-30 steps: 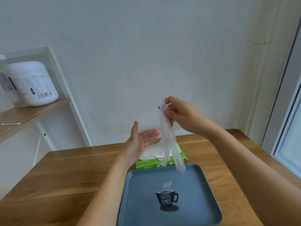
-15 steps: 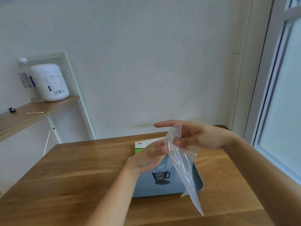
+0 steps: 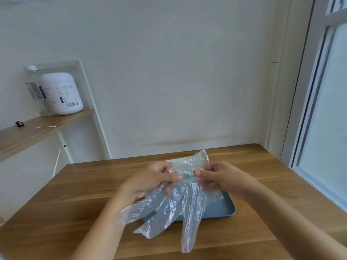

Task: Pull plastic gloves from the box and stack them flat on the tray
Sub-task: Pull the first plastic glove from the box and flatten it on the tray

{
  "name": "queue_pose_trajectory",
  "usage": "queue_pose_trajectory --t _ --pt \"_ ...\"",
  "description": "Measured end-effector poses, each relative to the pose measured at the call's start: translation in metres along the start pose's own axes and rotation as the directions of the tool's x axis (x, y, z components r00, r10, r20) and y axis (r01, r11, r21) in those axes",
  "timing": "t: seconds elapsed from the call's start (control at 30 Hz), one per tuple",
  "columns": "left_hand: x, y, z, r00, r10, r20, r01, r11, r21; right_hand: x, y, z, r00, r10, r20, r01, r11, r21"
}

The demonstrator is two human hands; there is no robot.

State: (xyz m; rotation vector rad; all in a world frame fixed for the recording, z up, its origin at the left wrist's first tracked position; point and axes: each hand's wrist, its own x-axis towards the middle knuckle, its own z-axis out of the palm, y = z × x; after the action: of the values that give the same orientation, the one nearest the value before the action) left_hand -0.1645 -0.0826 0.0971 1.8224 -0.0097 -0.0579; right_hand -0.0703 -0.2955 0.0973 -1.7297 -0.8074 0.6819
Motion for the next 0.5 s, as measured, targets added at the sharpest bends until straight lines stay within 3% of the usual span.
queue_pose_trajectory --t 0.13,0.23,0.3,0.4,0.5 --pt "0.0 0.0 -0.029 0.986 -0.137 -0.1 0.159 0.95 0.269 0.033 0.022 0.024 0.975 -0.043 -0.219 0.048 0.999 0.018" --pt "0.005 -0.003 -0.054 0.951 -0.166 -0.26 0.267 0.865 0.424 0.051 0.037 0.028 0.971 -0.036 -0.238 0.03 0.999 -0.028" --pt "0.01 -0.006 -0.064 0.941 -0.164 -0.296 0.285 0.855 0.433 0.059 0.04 0.025 0.974 -0.058 -0.219 0.042 0.996 -0.076" --pt "0.02 -0.007 -0.073 0.911 -0.033 -0.412 0.21 0.895 0.393 0.072 0.028 0.011 0.958 -0.171 -0.231 0.099 0.952 -0.291" --pt "0.024 0.005 -0.075 0.821 0.291 -0.491 0.028 0.839 0.544 0.079 0.008 -0.001 0.891 -0.347 -0.294 0.202 0.881 -0.429"
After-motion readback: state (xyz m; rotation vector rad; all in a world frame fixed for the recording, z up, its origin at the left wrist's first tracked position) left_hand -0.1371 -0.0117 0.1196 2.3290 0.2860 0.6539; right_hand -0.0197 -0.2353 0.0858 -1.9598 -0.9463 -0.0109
